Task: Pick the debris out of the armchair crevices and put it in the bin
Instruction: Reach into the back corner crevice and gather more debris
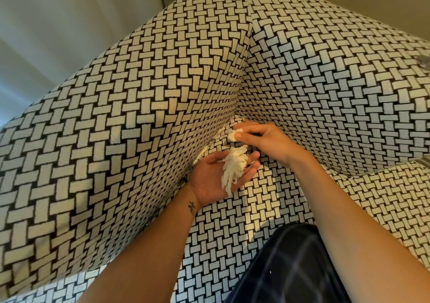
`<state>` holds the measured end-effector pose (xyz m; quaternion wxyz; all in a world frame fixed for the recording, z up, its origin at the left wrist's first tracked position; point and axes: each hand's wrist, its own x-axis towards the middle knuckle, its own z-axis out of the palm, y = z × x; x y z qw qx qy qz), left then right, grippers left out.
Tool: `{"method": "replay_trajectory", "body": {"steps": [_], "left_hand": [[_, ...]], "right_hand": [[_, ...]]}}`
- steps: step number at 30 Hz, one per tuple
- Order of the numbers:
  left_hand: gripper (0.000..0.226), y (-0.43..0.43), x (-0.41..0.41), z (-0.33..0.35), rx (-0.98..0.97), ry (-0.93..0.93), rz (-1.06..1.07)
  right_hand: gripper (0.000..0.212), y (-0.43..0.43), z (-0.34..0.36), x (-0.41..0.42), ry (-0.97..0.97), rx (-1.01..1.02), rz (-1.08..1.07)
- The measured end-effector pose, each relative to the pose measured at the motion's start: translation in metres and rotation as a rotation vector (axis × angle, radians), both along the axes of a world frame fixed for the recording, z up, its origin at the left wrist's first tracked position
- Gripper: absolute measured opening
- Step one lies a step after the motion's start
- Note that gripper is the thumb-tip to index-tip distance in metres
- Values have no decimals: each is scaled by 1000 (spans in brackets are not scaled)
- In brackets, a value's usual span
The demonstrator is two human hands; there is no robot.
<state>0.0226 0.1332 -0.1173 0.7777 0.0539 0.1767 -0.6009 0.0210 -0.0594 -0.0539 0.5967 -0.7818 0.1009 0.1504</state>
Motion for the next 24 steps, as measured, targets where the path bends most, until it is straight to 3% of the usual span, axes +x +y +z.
{"method": "replay_trajectory", "body": {"steps": [6, 9, 15, 24], "left_hand": [[50, 1, -2, 8, 98, -150, 6], [51, 1, -2, 11, 137, -241, 7], [35, 0, -7, 23, 235, -216, 48], [36, -14, -34, 61, 383, -375, 34]], "right_hand": [[17, 5, 13, -27, 20, -72, 55], [15, 11, 11, -39, -24, -241, 99], [23, 30, 27, -56, -167, -625, 186], [43, 42, 56, -104, -168, -624, 76]]}}
